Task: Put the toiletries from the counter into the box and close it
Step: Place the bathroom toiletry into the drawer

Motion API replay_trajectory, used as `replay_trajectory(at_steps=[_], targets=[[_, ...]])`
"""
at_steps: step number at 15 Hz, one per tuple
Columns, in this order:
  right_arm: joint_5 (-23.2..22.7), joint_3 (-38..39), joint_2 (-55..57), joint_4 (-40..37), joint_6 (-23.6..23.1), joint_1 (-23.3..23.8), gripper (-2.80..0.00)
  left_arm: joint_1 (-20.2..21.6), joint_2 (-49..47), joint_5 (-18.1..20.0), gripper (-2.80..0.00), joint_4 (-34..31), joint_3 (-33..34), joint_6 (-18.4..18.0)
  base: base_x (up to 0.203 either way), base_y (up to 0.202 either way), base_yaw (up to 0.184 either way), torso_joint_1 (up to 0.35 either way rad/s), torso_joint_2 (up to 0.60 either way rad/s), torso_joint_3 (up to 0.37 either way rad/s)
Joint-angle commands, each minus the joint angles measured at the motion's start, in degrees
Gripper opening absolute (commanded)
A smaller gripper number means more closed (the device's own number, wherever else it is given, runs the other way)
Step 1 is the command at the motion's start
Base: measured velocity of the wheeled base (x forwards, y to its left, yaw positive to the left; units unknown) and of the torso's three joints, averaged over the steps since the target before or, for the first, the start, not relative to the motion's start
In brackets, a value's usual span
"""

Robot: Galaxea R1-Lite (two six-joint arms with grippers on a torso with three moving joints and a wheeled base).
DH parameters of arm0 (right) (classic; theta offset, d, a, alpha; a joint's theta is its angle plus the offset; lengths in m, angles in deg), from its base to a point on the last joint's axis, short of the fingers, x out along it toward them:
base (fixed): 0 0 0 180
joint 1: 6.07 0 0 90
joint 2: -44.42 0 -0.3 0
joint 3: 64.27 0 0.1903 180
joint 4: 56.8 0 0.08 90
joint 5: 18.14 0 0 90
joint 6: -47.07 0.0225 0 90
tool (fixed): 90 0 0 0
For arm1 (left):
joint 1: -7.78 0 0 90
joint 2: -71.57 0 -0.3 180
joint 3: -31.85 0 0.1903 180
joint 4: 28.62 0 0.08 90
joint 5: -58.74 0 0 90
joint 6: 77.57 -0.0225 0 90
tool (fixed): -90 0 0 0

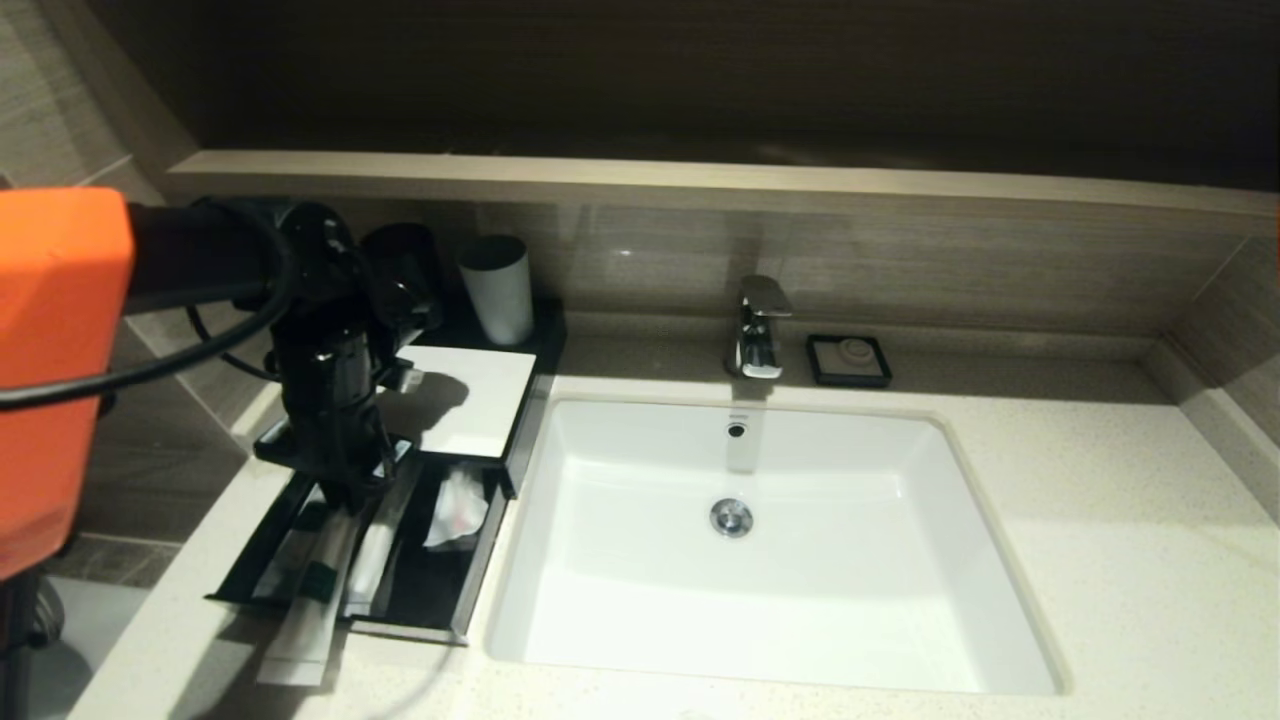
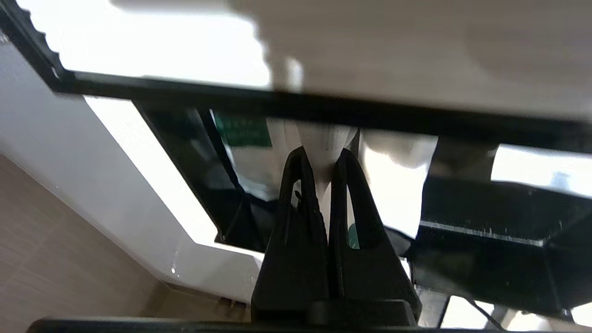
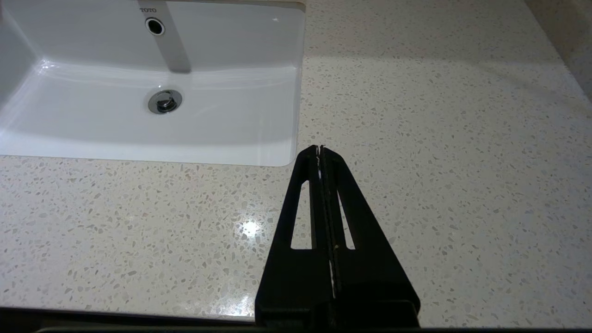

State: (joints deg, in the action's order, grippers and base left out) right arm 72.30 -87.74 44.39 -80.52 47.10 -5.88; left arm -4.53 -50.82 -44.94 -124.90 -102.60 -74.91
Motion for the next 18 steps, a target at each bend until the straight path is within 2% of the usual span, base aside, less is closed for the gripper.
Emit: replay_trajectory(at_steps=[1, 3, 14, 15, 18], targets=[[0.0, 0.0, -0.1, 0.0, 0.1, 0.0, -2.80, 0.0, -0.6, -1.1, -2.80, 0.6, 0.0, -0.4, 0.000, 0.000, 0.000, 0.000, 0.00, 0.000], [0.0, 0.0, -0.1, 0.0, 0.0, 0.0, -2.80, 0.0, -0.7, -2.1, -2.80, 1.5, 0.0, -0.5, 0.000, 0.000, 0.000, 0.000, 0.00, 0.000], [0.0, 0.0, -0.1, 0.0, 0.1, 0.0, -2.80, 0.0, 1.0, -2.1, -2.80, 2.4, 0.0, 0.2, 0.000, 0.000, 0.000, 0.000, 0.00, 0.000], [0.0, 0.0, -0.1, 0.0, 0.0, 0.0, -2.80, 0.0, 1.3, -2.1, 0.00, 2.1, 0.0, 0.1, 0.000, 0.000, 0.000, 0.000, 0.00, 0.000], [0.0, 0.0, -0.1, 0.0, 0.0, 0.0, -2.80, 0.0, 2.2, -2.1, 0.00, 1.5, 0.1, 0.0, 0.000, 0.000, 0.000, 0.000, 0.00, 0.000]])
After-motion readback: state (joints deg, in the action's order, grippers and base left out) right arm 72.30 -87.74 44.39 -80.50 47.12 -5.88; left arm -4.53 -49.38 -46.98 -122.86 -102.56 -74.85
